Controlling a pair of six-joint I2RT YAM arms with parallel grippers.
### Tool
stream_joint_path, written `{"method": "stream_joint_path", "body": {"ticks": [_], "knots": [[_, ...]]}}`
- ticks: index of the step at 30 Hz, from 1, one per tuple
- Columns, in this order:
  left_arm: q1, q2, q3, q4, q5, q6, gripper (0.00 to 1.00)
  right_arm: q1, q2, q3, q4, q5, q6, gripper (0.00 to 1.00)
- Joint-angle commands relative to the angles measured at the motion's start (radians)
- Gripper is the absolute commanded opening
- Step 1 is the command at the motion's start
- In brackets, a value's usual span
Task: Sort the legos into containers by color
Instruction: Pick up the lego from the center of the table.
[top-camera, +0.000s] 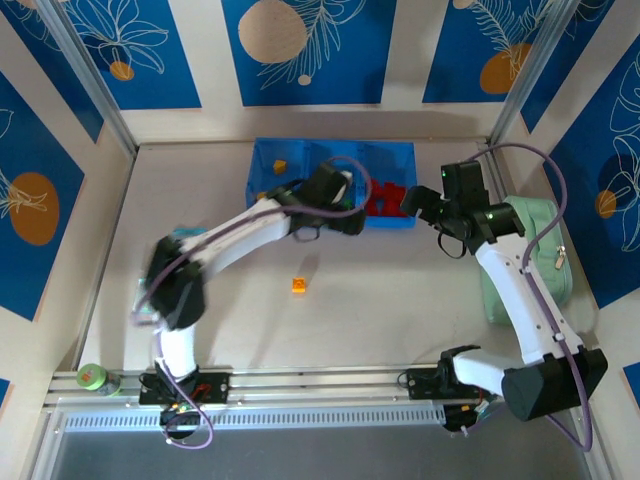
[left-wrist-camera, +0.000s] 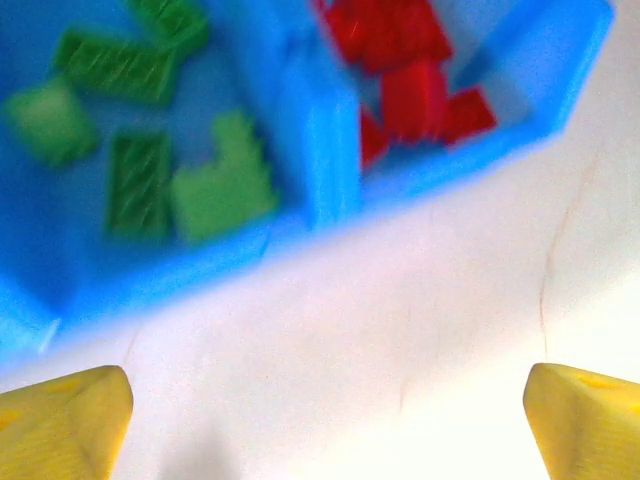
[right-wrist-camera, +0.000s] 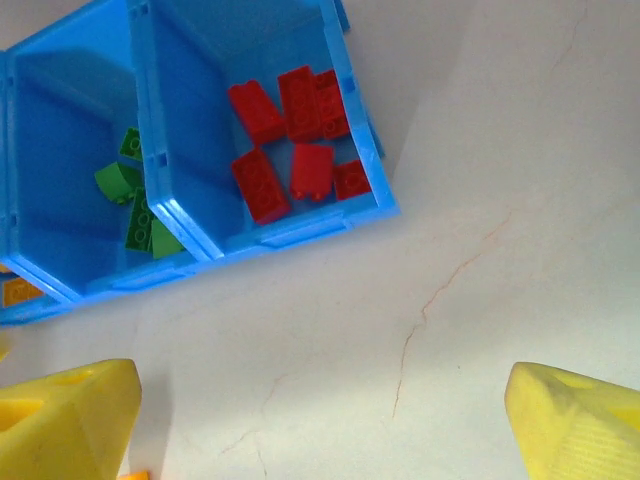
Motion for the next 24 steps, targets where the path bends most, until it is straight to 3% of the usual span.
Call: {"method": "stream_joint_path", "body": {"ticks": [1, 5, 9, 18, 24], "knots": [[-0.033, -0.227, -0.309, 0.064, -0.1, -0.156, 0.97, 0.037, 0.001, -0.059, 0.007, -0.022, 0.019, 0.94], [-0.075, -0.377, -0.578, 0.068, -0.14, -0.278, 0.94, 0.072, 0.032, -0.104, 0.016, -0.024, 0.02, 0.94], [-0.099, -0.388, -0.664, 0.139, -0.138, -0.326, 0.93, 0.096, 0.052, -0.13, 0.026, -0.02, 0.026, 0.94], [-0.09, -0.127, -0.539, 0.176, -0.086, -0.307, 0.9, 0.083, 0.017, -0.154, 0.003, 0.007, 0.023, 0.94], [-0.073, -0.02, -0.466, 0.119, -0.102, -0.297, 0.73, 0.015, -0.028, -0.176, -0.009, -0.019, -0.009, 0.94]]}}
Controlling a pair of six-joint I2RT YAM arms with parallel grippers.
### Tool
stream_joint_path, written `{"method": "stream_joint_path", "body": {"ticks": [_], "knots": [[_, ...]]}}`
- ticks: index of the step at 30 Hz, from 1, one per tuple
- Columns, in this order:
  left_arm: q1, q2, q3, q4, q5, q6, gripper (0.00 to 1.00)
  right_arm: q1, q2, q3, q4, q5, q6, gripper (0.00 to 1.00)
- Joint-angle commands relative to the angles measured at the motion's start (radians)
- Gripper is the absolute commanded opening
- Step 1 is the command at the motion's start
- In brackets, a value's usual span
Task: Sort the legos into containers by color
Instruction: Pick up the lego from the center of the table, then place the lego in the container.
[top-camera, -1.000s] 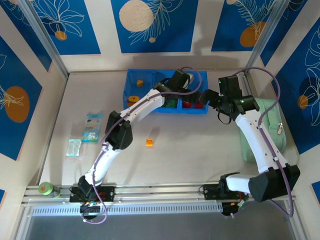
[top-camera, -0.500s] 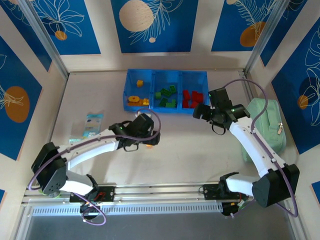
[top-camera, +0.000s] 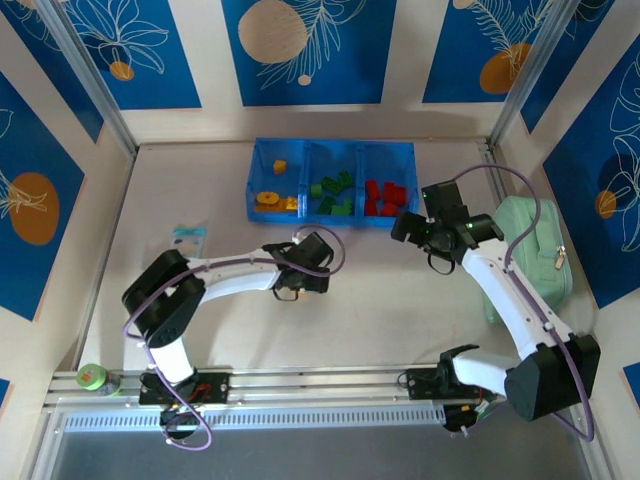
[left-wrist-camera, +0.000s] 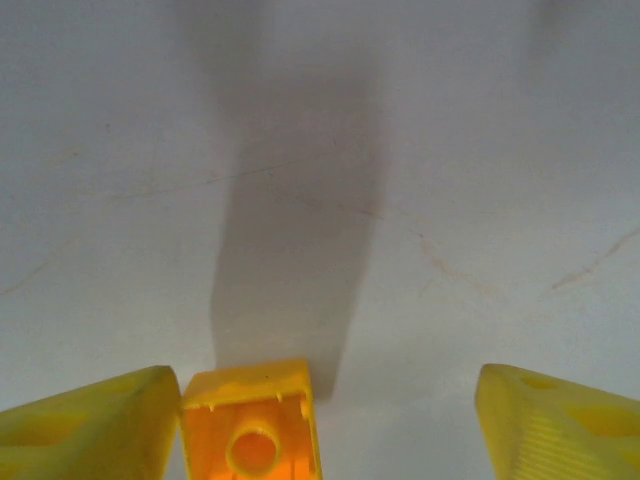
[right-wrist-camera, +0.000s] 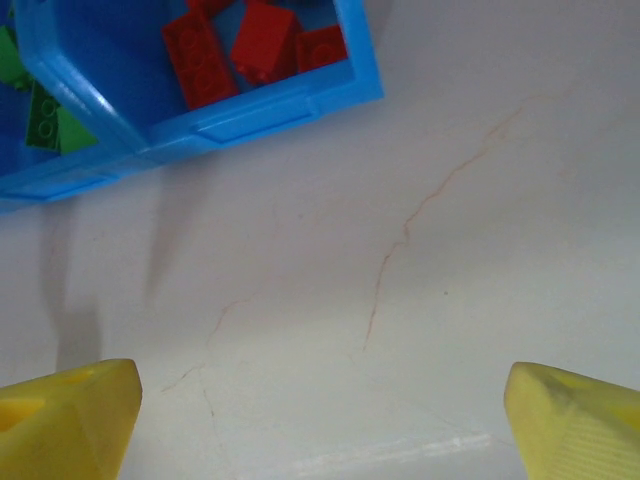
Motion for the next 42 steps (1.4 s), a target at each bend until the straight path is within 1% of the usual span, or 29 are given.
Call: {"method": "stream_joint_path", "body": {"ticks": [1, 3, 8, 13, 17, 19, 21, 24, 26, 30, 33, 36, 37, 38, 39, 40, 41, 42], "knots": [[0.011, 0.028, 0.048, -0.048, -0.011, 0.004, 0.69, -0.031, -0.036, -0.018, -0.016, -0.023, -0.022, 0.94], [0.015, 0.034, 0.051, -0.065, -0.014, 0.009, 0.63, -0.047, -0.041, -0.029, -0.007, -0.035, -0.021, 0.94], [0.017, 0.034, 0.032, -0.087, -0.024, 0.011, 0.54, -0.054, -0.025, -0.038, 0.018, -0.057, -0.017, 0.94], [0.017, 0.021, 0.002, -0.095, -0.03, 0.014, 0.49, -0.054, -0.011, -0.034, 0.025, -0.064, -0.02, 0.94], [0.017, 0.014, -0.002, -0.088, -0.024, 0.023, 0.35, -0.053, -0.016, -0.038, 0.028, -0.063, -0.016, 0.93], [0.018, 0.011, 0.021, -0.098, -0.033, 0.038, 0.31, -0.052, -0.019, -0.04, 0.029, -0.063, -0.013, 0.93], [0.03, 0.002, 0.047, -0.104, -0.04, 0.055, 0.29, -0.052, -0.025, -0.041, 0.029, -0.06, -0.011, 0.93], [0.095, -0.019, 0.1, -0.097, -0.03, 0.093, 0.28, -0.051, -0.023, -0.044, 0.035, -0.058, -0.015, 0.93], [0.171, -0.036, 0.166, -0.098, -0.02, 0.13, 0.28, -0.052, -0.014, -0.046, 0.038, -0.057, -0.019, 0.93], [0.308, -0.035, 0.335, -0.07, -0.048, 0.222, 0.27, -0.052, -0.012, -0.055, 0.05, -0.064, -0.022, 0.93], [0.4, 0.068, 0.517, -0.064, -0.026, 0.282, 0.27, -0.053, -0.02, -0.062, 0.062, -0.077, -0.021, 0.93], [0.475, 0.222, 0.718, -0.101, 0.021, 0.306, 0.27, -0.052, -0.031, -0.057, 0.056, -0.081, -0.023, 0.93], [0.488, 0.279, 0.796, -0.131, 0.026, 0.318, 0.28, -0.052, -0.038, -0.057, 0.055, -0.078, -0.028, 0.93], [0.497, 0.331, 0.871, -0.164, 0.026, 0.333, 0.33, -0.053, -0.045, -0.058, 0.054, -0.071, -0.035, 0.93], [0.503, 0.36, 0.916, -0.19, 0.028, 0.348, 0.42, -0.055, -0.052, -0.058, 0.052, -0.064, -0.04, 0.93], [0.505, 0.375, 0.941, -0.197, 0.028, 0.362, 0.57, -0.058, -0.059, -0.06, 0.05, -0.054, -0.046, 0.94], [0.503, 0.367, 0.931, -0.18, 0.03, 0.373, 0.75, -0.062, -0.066, -0.061, 0.048, -0.04, -0.053, 0.95], [0.503, 0.347, 0.899, -0.151, 0.035, 0.381, 0.86, -0.066, -0.072, -0.063, 0.046, -0.034, -0.057, 0.95]]}}
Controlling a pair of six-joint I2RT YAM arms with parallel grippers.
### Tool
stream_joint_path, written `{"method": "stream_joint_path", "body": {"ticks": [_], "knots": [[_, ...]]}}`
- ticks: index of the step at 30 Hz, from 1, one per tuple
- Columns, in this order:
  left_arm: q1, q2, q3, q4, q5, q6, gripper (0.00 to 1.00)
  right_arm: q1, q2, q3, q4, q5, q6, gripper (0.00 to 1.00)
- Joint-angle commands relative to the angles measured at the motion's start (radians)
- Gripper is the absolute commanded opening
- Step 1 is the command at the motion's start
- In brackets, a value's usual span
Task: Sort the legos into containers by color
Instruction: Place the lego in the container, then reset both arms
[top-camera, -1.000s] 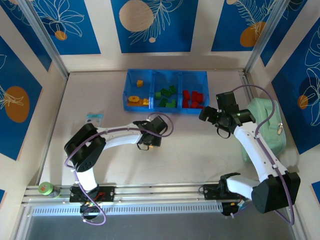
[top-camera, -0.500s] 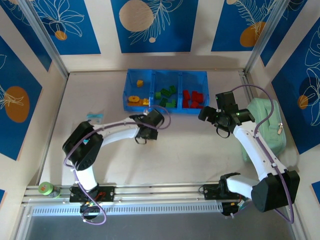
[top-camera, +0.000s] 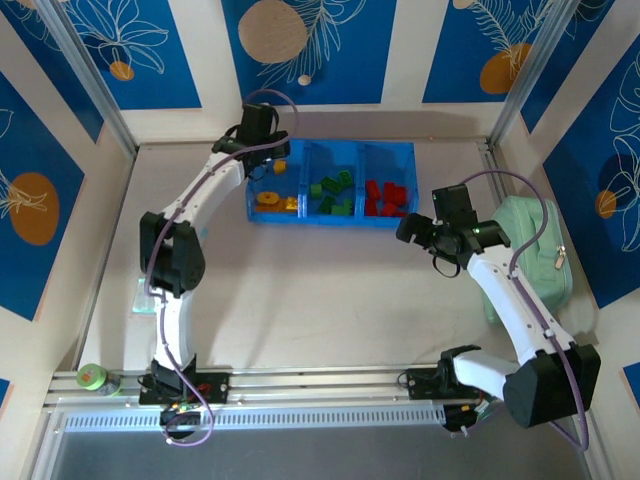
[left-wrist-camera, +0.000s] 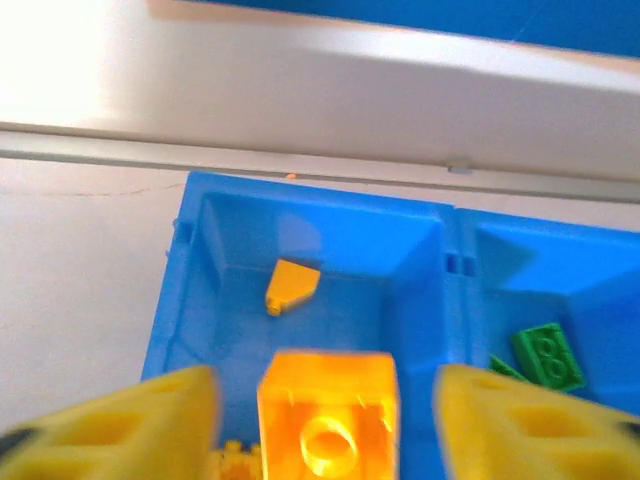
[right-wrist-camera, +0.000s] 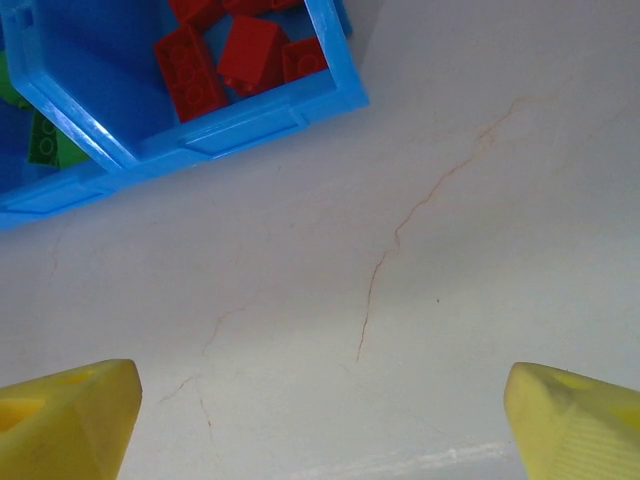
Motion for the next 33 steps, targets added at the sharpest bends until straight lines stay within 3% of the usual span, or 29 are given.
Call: {"method": "stream_joint_path", "body": {"ticks": [1, 6, 12, 16, 17, 19, 22, 24, 25, 27, 29, 33], "knots": [[-0.011, -0.024, -0.061, -0.027, 0.039, 0.064, 0.91, -0.017, -0.045, -0.016, 0.002, 0.022, -0.035, 0.95], [-0.027, -0.272, -0.392, 0.174, 0.029, 0.081, 0.98, -0.028, -0.092, -0.059, 0.052, 0.043, -0.039, 0.95], [-0.075, -0.748, -0.966, 0.388, -0.153, 0.098, 1.0, -0.009, -0.128, -0.17, 0.151, 0.137, -0.15, 0.91], [-0.079, -1.112, -1.335, 0.51, -0.312, 0.138, 1.0, 0.041, -0.258, -0.403, 0.442, 0.21, -0.287, 0.91], [-0.081, -1.198, -1.423, 0.545, -0.37, 0.152, 1.0, 0.045, -0.294, -0.471, 0.523, 0.238, -0.3, 1.0], [-0.08, -1.354, -1.568, 0.591, -0.45, 0.176, 1.0, 0.04, -0.34, -0.579, 0.656, 0.261, -0.326, 0.99], [-0.079, -1.513, -1.689, 0.588, -0.52, 0.244, 1.0, 0.01, -0.341, -0.691, 0.783, 0.281, -0.348, 0.99], [-0.076, -1.549, -1.745, 0.642, -0.595, 0.295, 1.0, -0.016, -0.315, -0.766, 0.938, 0.225, -0.364, 0.99], [-0.07, -1.557, -1.768, 0.688, -0.578, 0.355, 1.0, -0.033, -0.301, -0.754, 0.937, 0.195, -0.358, 0.99], [-0.058, -1.528, -1.84, 0.864, -0.567, 0.437, 1.0, -0.051, -0.251, -0.784, 1.097, 0.167, -0.382, 0.99], [-0.011, -1.445, -1.878, 0.952, -0.554, 0.404, 1.0, -0.079, -0.153, -0.799, 1.277, 0.145, -0.405, 0.99], [0.089, -1.219, -1.892, 1.148, -0.442, 0.346, 1.0, -0.13, 0.065, -0.735, 1.453, 0.101, -0.428, 0.99]]}}
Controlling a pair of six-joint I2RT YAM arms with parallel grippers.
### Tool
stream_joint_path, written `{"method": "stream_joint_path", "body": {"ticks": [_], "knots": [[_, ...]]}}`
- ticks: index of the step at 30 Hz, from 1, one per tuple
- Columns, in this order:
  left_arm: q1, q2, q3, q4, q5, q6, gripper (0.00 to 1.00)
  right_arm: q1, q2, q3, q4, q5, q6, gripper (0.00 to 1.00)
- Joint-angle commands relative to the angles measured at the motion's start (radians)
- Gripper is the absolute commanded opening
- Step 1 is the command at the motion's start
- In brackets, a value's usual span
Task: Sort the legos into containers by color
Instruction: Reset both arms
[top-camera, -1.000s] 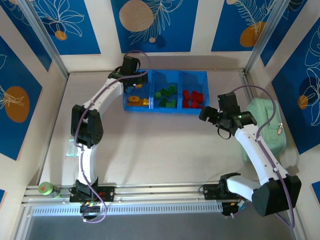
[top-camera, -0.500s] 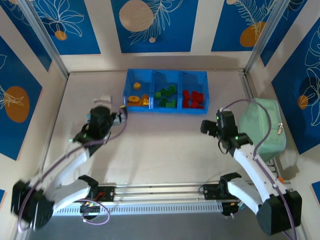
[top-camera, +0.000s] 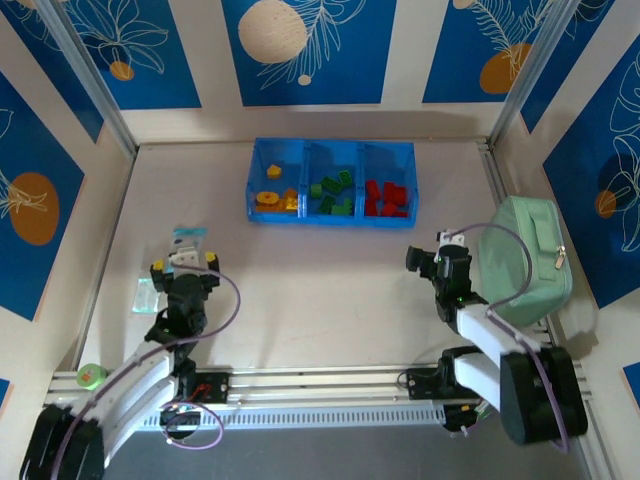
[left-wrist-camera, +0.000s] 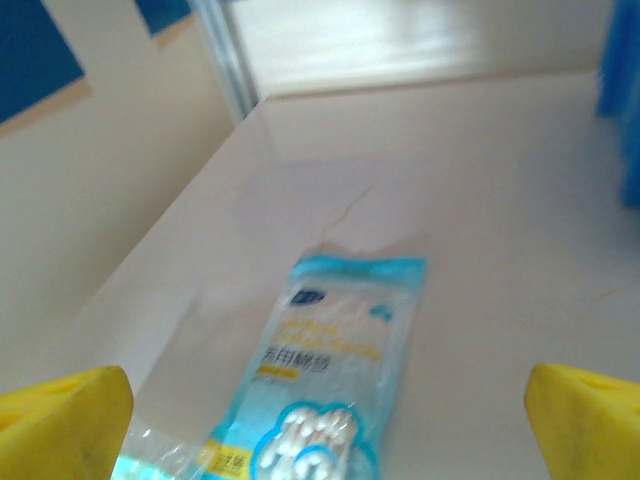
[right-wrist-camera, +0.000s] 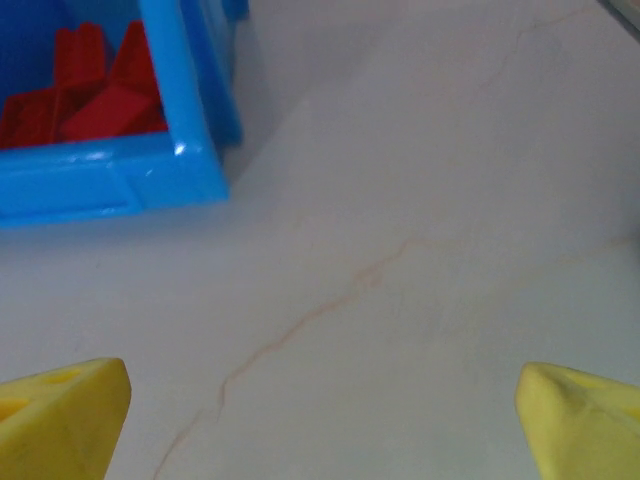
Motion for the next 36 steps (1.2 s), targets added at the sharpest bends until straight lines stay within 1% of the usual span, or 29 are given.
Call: {"method": "stream_joint_path", "body": {"ticks": [1, 3, 6, 7, 8, 9, 10, 11, 12, 13, 14, 15, 16, 17, 18, 19, 20, 22, 23, 25, 26, 32, 34, 36], "knots": [[0.062, 0.166, -0.001, 0.299, 0.084, 0.017, 1.0, -0.028, 0.126, 0.048, 0.309, -0.066, -0.048, 0.99], [0.096, 0.298, 0.011, 0.442, 0.098, 0.023, 1.0, -0.028, 0.201, 0.064, 0.394, -0.092, -0.077, 0.99], [0.144, 0.485, 0.053, 0.606, 0.169, 0.031, 1.0, -0.039, 0.335, 0.061, 0.537, -0.089, -0.079, 0.99], [0.157, 0.553, 0.069, 0.681, 0.196, 0.046, 1.0, -0.043, 0.364, 0.048, 0.601, -0.124, -0.091, 0.99], [0.161, 0.615, 0.087, 0.713, 0.21, 0.064, 1.0, -0.033, 0.377, 0.049, 0.591, -0.124, -0.103, 0.99], [0.18, 0.685, 0.101, 0.754, 0.229, 0.048, 1.0, -0.018, 0.413, 0.04, 0.649, -0.096, -0.115, 0.99], [0.198, 0.76, 0.108, 0.866, 0.269, 0.074, 1.0, -0.004, 0.437, 0.031, 0.714, -0.066, -0.122, 0.99], [0.199, 0.733, 0.113, 0.817, 0.315, 0.079, 1.0, 0.007, 0.419, 0.035, 0.681, -0.049, -0.128, 0.99], [0.2, 0.687, 0.123, 0.704, 0.344, 0.067, 1.0, 0.004, 0.405, 0.047, 0.63, -0.057, -0.122, 0.99], [0.207, 0.682, 0.128, 0.684, 0.367, 0.063, 1.0, -0.002, 0.419, 0.061, 0.626, -0.063, -0.122, 0.99], [0.218, 0.731, 0.125, 0.758, 0.407, 0.068, 1.0, -0.003, 0.427, 0.087, 0.594, -0.048, -0.114, 0.99], [0.225, 0.777, 0.13, 0.765, 0.457, 0.074, 1.0, -0.009, 0.419, 0.123, 0.512, -0.057, -0.105, 0.99], [0.227, 0.838, 0.154, 0.832, 0.46, 0.098, 1.0, -0.034, 0.419, 0.15, 0.447, -0.1, -0.088, 0.99], [0.227, 0.808, 0.177, 0.744, 0.46, 0.09, 1.0, -0.068, 0.417, 0.144, 0.458, -0.143, -0.064, 0.99], [0.228, 0.764, 0.219, 0.578, 0.45, 0.068, 1.0, -0.07, 0.41, 0.147, 0.44, -0.149, -0.063, 0.99], [0.231, 0.783, 0.253, 0.542, 0.457, 0.074, 1.0, -0.064, 0.416, 0.144, 0.454, -0.138, -0.069, 0.99], [0.229, 0.81, 0.262, 0.588, 0.456, 0.09, 1.0, -0.055, 0.416, 0.143, 0.459, -0.123, -0.075, 0.99], [0.23, 0.782, 0.256, 0.543, 0.449, 0.072, 1.0, -0.054, 0.417, 0.144, 0.459, -0.121, -0.075, 0.99], [0.229, 0.799, 0.252, 0.584, 0.453, 0.084, 1.0, -0.053, 0.414, 0.144, 0.45, -0.121, -0.075, 0.99], [0.23, 0.789, 0.263, 0.543, 0.462, 0.077, 1.0, -0.053, 0.415, 0.143, 0.455, -0.123, -0.075, 0.99], [0.23, 0.797, 0.26, 0.564, 0.46, 0.083, 1.0, -0.054, 0.414, 0.145, 0.451, -0.125, -0.074, 0.99], [0.231, 0.797, 0.268, 0.551, 0.465, 0.08, 1.0, -0.054, 0.414, 0.145, 0.453, -0.125, -0.075, 0.99], [0.247, 0.798, 0.277, 0.529, 0.496, 0.068, 1.0, -0.053, 0.414, 0.145, 0.452, -0.125, -0.075, 0.99], [0.25, 0.792, 0.268, 0.539, 0.505, 0.069, 1.0, -0.054, 0.414, 0.145, 0.452, -0.126, -0.075, 0.99]]}}
